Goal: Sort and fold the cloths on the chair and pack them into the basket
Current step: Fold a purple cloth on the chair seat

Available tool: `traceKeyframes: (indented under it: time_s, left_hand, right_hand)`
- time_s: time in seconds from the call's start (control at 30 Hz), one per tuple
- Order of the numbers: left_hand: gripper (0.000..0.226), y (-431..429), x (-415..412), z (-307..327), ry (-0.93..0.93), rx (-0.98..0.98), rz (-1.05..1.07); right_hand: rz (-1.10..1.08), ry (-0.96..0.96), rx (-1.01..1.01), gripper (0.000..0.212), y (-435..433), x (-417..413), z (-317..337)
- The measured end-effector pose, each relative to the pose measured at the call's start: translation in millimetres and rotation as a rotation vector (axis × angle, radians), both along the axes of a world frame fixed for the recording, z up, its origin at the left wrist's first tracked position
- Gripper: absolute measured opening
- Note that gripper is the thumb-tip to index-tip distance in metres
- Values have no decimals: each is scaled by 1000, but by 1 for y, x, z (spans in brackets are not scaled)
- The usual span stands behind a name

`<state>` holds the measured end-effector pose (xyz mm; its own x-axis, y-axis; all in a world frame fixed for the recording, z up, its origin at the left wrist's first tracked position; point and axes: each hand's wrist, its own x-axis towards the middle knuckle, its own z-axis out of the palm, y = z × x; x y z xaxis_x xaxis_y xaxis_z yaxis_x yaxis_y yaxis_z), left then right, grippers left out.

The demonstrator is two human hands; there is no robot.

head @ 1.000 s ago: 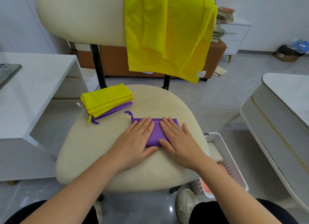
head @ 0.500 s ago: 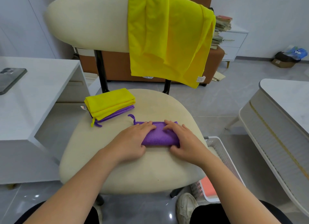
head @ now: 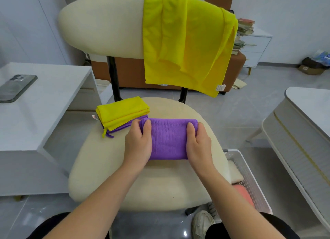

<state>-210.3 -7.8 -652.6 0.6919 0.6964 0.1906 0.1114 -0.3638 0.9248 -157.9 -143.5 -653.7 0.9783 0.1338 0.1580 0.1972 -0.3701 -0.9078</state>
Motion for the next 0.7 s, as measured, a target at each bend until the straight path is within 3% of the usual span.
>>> traceKeyframes:
  time_s: [0.13,0.23,0.3,0.37,0.47,0.63,0.67,0.7]
  left_hand:
    - [27,9,5,-4,92,112,43]
    - [31,15,9,-9,209,102,62]
    - [32,17,11,-9,282,62,46]
    - [33,21,12,-10,303,-98,-8]
    - [29,24,11,-4,262,-457,-120]
    - [20,28,8,5,329,-696,-197]
    - [21,29,7,5,360,-677,-200]
    - [28,32,7,2,414,-526,-209]
  right_hand:
    - [-8,-41,-120,32,6,10,0]
    - [-12,45,-164,35,12,15,-6]
    - [4,103,-227,39,13,18,-7]
    - [26,189,-231,42,11,23,-5]
    - [76,381,-149,44,7,27,4]
    - [145,697,125,25,-4,22,23]
    - [171,733,182,22,-7,21,24]
    - [198,753,235,19,-9,20,25]
